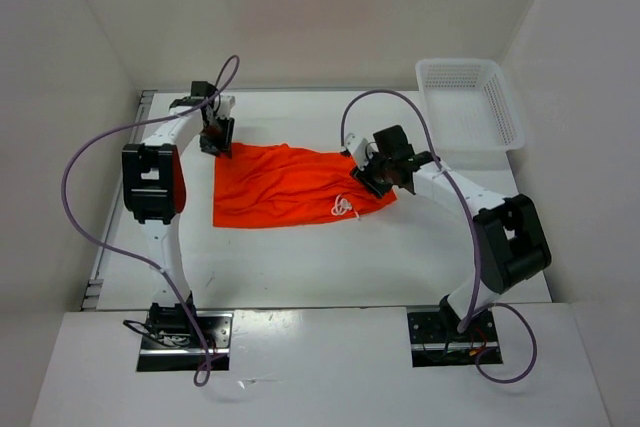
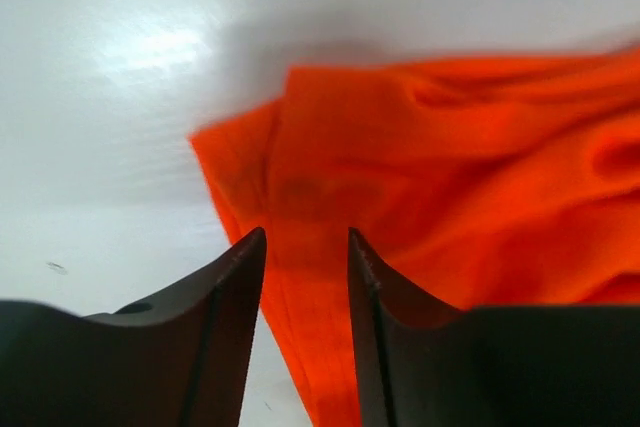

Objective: Fold and stack the shorts
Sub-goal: Fold the shorts

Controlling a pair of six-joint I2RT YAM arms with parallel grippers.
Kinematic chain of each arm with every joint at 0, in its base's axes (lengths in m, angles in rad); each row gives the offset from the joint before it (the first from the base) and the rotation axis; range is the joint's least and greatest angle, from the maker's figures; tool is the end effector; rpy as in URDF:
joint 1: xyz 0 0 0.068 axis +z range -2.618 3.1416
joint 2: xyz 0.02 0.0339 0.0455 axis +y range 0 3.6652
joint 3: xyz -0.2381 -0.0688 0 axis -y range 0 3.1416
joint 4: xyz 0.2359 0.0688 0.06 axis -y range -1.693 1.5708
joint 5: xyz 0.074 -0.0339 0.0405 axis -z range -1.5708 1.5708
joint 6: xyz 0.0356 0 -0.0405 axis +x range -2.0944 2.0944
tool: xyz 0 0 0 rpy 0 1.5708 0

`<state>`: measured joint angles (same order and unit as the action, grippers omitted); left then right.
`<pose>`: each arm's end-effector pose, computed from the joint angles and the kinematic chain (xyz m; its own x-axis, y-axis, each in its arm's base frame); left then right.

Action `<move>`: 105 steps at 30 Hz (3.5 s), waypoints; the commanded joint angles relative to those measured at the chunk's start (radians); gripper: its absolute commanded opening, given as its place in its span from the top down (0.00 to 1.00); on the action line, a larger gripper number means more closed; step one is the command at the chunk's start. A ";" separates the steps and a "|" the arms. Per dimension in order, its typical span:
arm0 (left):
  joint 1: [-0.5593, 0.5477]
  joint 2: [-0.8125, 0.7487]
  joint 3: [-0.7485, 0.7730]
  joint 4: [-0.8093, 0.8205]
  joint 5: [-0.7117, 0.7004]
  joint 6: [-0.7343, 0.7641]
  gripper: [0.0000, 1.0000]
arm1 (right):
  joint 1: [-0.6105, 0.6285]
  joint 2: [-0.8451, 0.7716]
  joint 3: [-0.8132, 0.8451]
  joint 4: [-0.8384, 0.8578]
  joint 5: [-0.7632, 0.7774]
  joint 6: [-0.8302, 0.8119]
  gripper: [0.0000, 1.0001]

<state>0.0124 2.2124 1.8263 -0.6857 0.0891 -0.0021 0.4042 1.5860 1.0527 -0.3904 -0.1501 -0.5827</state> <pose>0.4560 0.0025 0.1749 -0.8781 -0.0130 -0.4784 0.0284 0.9965 -0.0791 0.2950 0.1320 0.1962 -0.3529 -0.7427 -0.5690 -0.7976 0.5568 -0.2321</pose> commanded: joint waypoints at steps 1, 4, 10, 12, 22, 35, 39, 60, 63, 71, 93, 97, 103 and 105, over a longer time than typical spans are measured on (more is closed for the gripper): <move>-0.037 -0.092 -0.083 -0.015 -0.006 0.002 0.53 | 0.013 -0.049 0.007 0.024 -0.009 0.033 0.52; -0.037 -0.216 -0.156 0.009 -0.017 0.002 0.51 | 0.013 -0.040 0.049 0.024 -0.009 0.066 0.47; -0.083 -0.491 -0.403 0.009 -0.098 0.002 0.51 | 0.013 -0.020 0.093 0.024 0.027 0.043 0.47; -0.098 -0.539 -0.484 -0.049 -0.109 0.002 0.52 | 0.013 -0.020 0.093 0.024 0.037 0.029 0.47; -0.225 -0.560 -0.668 -0.046 -0.163 0.002 0.52 | 0.013 -0.011 0.047 0.024 0.073 -0.025 0.52; -0.239 -0.543 -0.674 0.031 -0.284 0.002 0.53 | 0.013 -0.041 -0.007 0.024 0.119 -0.065 0.56; -0.239 -0.543 -0.674 0.041 -0.337 0.002 0.54 | 0.013 -0.041 -0.007 0.024 0.110 -0.065 0.58; -0.284 -0.468 -0.696 0.106 -0.374 0.002 1.00 | 0.013 -0.061 -0.060 0.024 0.147 -0.117 0.81; -0.246 -0.477 -0.653 0.106 -0.402 0.002 1.00 | 0.013 -0.050 -0.037 0.024 0.147 -0.117 1.00; -0.143 -0.519 -0.489 0.106 -0.457 0.002 1.00 | 0.013 -0.009 0.154 0.196 0.293 0.000 1.00; -0.101 -0.525 -0.466 0.071 -0.390 0.002 1.00 | 0.114 0.072 0.133 0.356 0.418 -0.106 1.00; -0.071 -0.386 -0.242 0.081 -0.390 0.002 1.00 | 0.094 0.242 0.312 0.455 0.515 -0.144 1.00; -0.071 -0.228 -0.011 0.080 -0.351 0.002 1.00 | 0.073 0.449 0.527 0.565 0.642 -0.195 1.00; -0.071 -0.215 0.004 0.069 -0.336 0.002 1.00 | 0.073 0.477 0.592 0.597 0.672 -0.195 1.00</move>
<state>-0.0593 1.9724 1.7809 -0.6022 -0.2771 -0.0032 0.4877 2.0377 1.5394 0.0540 0.4149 -0.7544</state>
